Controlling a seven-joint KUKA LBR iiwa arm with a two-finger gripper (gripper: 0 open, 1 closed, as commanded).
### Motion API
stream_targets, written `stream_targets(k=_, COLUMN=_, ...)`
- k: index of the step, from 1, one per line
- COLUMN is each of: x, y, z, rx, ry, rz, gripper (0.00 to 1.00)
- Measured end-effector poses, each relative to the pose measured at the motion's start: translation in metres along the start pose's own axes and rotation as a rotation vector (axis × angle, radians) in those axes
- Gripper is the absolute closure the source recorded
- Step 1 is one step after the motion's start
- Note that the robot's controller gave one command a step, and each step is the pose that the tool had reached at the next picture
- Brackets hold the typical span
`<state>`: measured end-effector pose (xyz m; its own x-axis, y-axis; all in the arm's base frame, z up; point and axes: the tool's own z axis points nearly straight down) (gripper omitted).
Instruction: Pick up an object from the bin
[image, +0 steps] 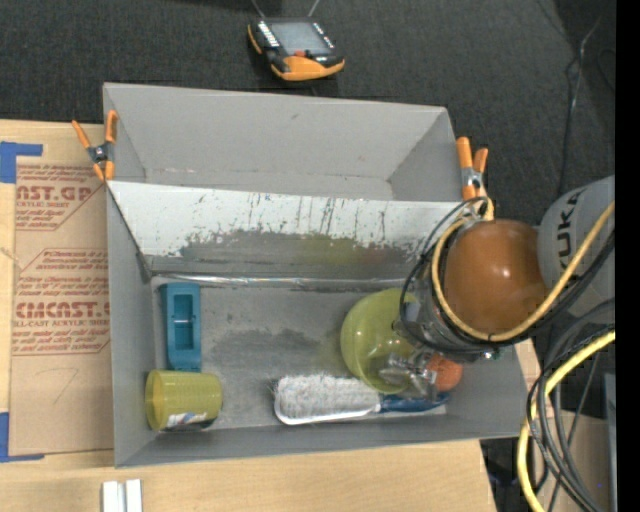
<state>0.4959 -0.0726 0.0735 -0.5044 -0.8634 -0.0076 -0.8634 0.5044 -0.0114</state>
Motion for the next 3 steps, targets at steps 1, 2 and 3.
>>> stream_targets(k=1, x=0.0000, y=0.0000, z=0.0000, rx=0.000, ry=0.000, rz=0.000, gripper=1.00)
stream_targets(k=2, x=0.0000, y=0.0000, z=0.0000, rx=0.000, ry=0.000, rz=0.000, gripper=1.00)
stream_targets(k=3, x=0.0000, y=0.0000, z=0.0000, rx=0.000, ry=0.000, rz=0.000, gripper=1.00)
